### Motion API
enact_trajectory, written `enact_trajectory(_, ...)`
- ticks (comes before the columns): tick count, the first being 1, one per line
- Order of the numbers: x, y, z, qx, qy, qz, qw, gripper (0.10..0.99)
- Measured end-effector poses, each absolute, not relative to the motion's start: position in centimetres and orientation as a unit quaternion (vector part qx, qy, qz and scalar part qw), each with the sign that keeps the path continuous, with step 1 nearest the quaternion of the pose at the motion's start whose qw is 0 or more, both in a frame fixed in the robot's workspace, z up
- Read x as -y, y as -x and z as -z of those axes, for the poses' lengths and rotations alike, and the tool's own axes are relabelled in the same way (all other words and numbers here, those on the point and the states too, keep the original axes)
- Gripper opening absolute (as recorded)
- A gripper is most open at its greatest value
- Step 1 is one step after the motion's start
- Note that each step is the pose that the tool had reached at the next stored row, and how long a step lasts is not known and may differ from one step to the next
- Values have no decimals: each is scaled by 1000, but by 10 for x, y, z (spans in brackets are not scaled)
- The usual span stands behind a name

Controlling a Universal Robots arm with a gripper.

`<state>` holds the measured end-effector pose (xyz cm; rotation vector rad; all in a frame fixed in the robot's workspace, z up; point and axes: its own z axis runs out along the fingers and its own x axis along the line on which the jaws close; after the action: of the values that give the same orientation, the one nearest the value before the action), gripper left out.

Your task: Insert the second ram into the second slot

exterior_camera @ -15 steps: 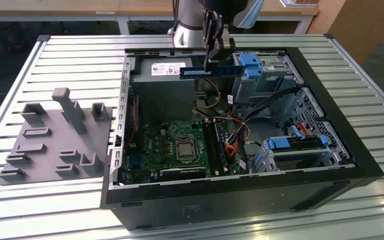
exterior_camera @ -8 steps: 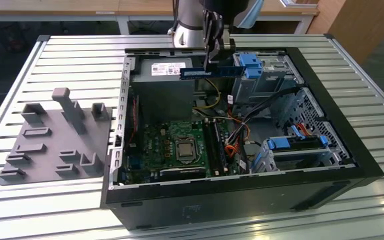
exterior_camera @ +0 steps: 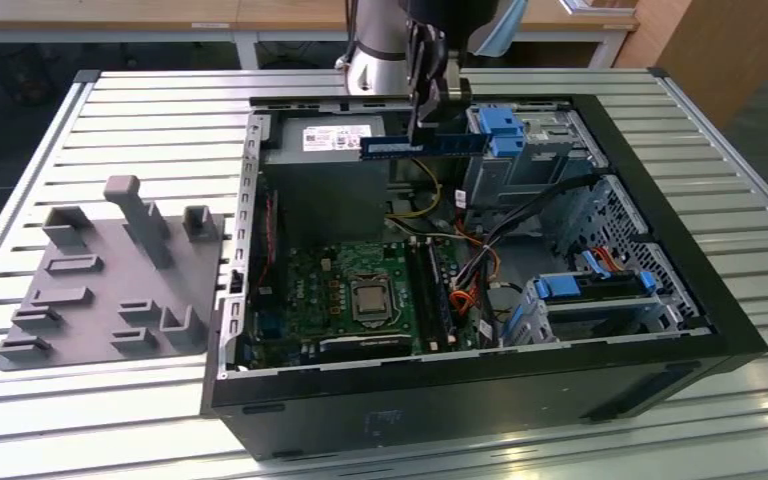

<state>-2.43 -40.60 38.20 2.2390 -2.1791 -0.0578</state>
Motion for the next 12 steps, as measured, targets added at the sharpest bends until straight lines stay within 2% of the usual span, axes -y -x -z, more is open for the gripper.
enact_trajectory(12, 410, 24, -382, 697, -716, 18, 8, 114)
